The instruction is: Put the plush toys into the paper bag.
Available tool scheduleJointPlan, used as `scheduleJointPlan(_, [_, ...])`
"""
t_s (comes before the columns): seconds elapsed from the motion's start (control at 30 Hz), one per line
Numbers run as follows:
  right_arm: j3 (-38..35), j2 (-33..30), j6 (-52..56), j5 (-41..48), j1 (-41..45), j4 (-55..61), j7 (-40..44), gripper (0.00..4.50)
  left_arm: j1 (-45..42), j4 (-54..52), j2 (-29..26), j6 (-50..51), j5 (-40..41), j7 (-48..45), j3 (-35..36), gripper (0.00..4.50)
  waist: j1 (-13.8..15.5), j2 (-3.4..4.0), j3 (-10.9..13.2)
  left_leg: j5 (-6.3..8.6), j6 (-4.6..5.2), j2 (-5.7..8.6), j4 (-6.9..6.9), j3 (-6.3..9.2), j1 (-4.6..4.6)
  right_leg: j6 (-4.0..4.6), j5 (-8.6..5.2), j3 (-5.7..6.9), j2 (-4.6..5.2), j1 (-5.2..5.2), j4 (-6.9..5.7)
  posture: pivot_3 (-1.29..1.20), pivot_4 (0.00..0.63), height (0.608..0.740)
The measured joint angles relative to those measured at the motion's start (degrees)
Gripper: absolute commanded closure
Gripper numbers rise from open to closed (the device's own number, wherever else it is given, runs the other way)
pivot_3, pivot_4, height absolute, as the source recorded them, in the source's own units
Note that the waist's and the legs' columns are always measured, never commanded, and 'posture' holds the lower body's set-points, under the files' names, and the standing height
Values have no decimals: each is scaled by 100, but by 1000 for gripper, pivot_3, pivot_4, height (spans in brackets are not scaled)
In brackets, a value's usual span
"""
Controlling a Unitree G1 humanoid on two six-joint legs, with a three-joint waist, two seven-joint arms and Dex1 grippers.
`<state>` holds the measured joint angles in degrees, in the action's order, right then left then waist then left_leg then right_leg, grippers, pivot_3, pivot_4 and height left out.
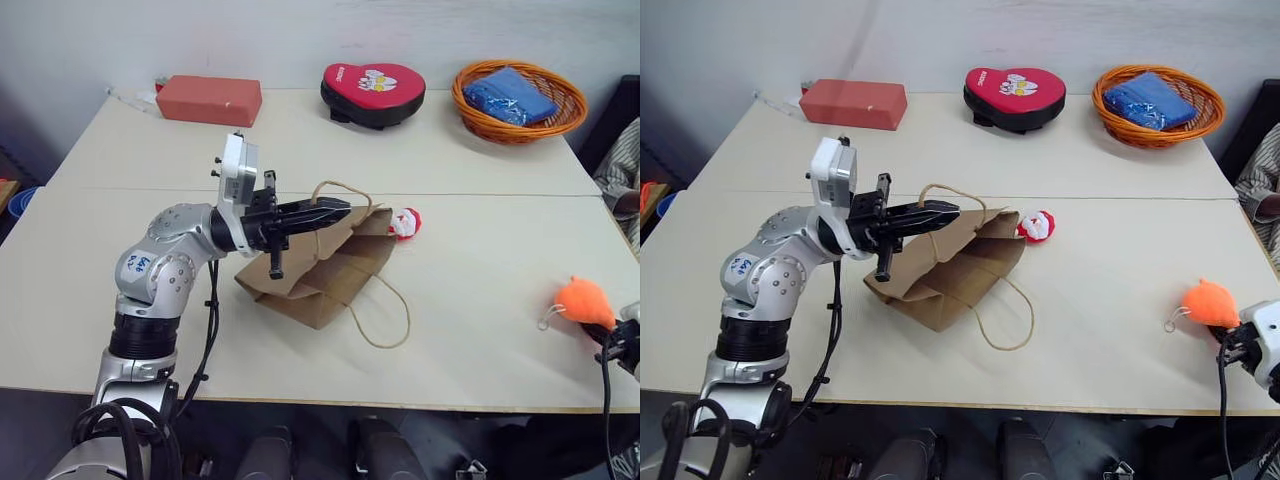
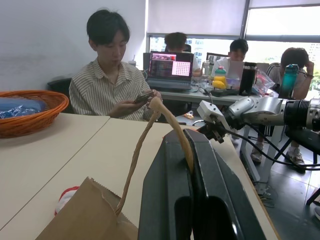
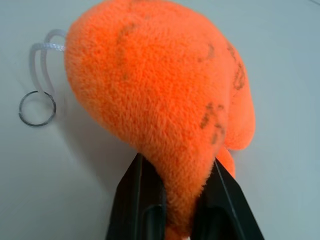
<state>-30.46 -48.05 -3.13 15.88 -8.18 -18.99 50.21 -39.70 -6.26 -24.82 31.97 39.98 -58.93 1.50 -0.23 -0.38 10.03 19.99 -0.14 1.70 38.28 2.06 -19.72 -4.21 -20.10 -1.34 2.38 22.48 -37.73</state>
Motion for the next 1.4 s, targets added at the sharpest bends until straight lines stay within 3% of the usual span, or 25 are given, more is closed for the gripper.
scheduleJointPlan(0.17, [445, 322, -422, 895, 158, 1669, 1072, 4497, -29, 31, -34, -10, 0, -65, 0, 4500, -28, 7, -1, 0, -6, -11, 1, -1, 3, 0, 0, -3, -9, 1, -4, 0, 150, 740])
scheduleJointPlan(0.47, [2576, 404, 605, 302, 2218, 3101, 768, 4497, -165, 76, -75, 14, 1, -166, -52, 4500, 29, 3, 1, 3, -11, -9, 71, 44, -81, 0, 1, 32, 0, 60, -14, 0, 150, 740])
scheduleJointPlan(0.6, [3322, 591, 926, -96, 2847, 3152, 713, 4497, -188, 80, -86, 58, 4, -170, -40, 4500, 58, 3, 1, 3, -10, -2, 98, 56, -151, -2, 2, 46, 7, 114, -21, 0, 150, 740])
scheduleJointPlan(0.9, [4601, 842, 1606, -1056, 4022, 2692, 812, 4497, -249, 83, -22, 136, 7, -152, -50, 4500, -2, 3, 1, 3, -10, 0, 96, 65, -155, -2, 2, 60, 10, 117, -20, 0, 150, 740])
scheduleJointPlan(1.3, [5445, 1812, 2735, -2174, 4943, 2197, 273, 4497, -253, 66, 23, 142, 18, -104, -51, 4500, -8, 3, 1, 3, -10, 1, 98, 70, -157, -2, 2, 71, 13, 119, -23, 0, 150, 740])
scheduleJointPlan(1.4, [5498, 2008, 2691, -2294, 5022, 2087, 155, 3512, -253, 65, 75, 142, 17, -97, -56, 4500, -13, 3, 1, 3, -10, 2, 97, 71, -158, -2, 2, 77, 14, 120, -23, 0, 150, 740])
